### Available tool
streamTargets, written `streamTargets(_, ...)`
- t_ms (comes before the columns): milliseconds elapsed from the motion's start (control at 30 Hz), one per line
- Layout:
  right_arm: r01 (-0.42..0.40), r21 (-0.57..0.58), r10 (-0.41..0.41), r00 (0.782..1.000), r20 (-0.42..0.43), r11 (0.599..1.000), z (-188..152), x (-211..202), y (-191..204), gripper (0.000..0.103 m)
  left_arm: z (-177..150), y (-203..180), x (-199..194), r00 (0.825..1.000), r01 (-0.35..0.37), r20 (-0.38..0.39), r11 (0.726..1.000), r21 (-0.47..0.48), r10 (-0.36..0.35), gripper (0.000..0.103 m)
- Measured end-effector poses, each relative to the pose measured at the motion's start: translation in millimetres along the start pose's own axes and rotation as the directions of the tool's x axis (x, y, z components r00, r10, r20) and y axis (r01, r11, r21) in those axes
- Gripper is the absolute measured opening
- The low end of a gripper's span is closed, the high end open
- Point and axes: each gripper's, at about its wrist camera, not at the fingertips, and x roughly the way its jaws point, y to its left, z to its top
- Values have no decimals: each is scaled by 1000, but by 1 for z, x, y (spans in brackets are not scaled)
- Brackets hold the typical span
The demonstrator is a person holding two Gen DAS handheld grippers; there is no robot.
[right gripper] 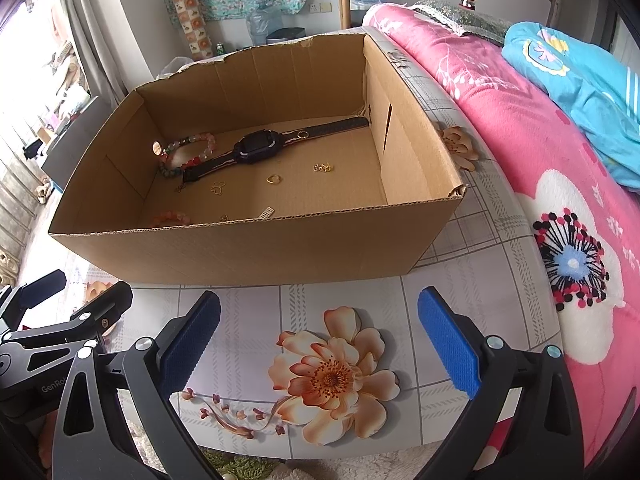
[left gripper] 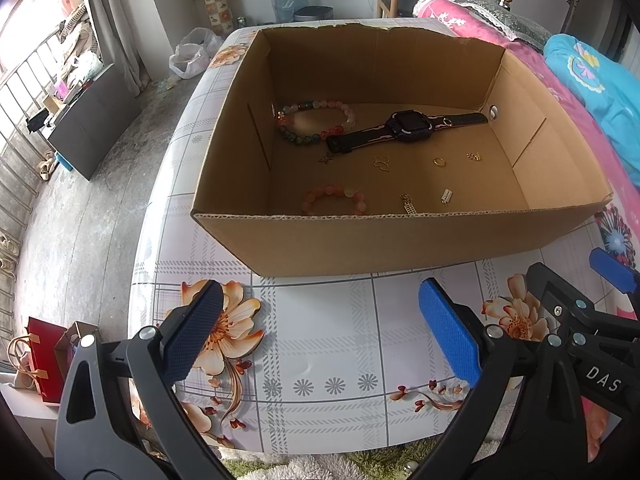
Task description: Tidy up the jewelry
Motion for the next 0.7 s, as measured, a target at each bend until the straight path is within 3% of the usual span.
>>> streamTargets(700, -1, 12, 1, 1000, -6, 1000, -1, 2, 0, 96, 1, -1, 1, 1000, -6, -6, 1000, -5, 6, 94)
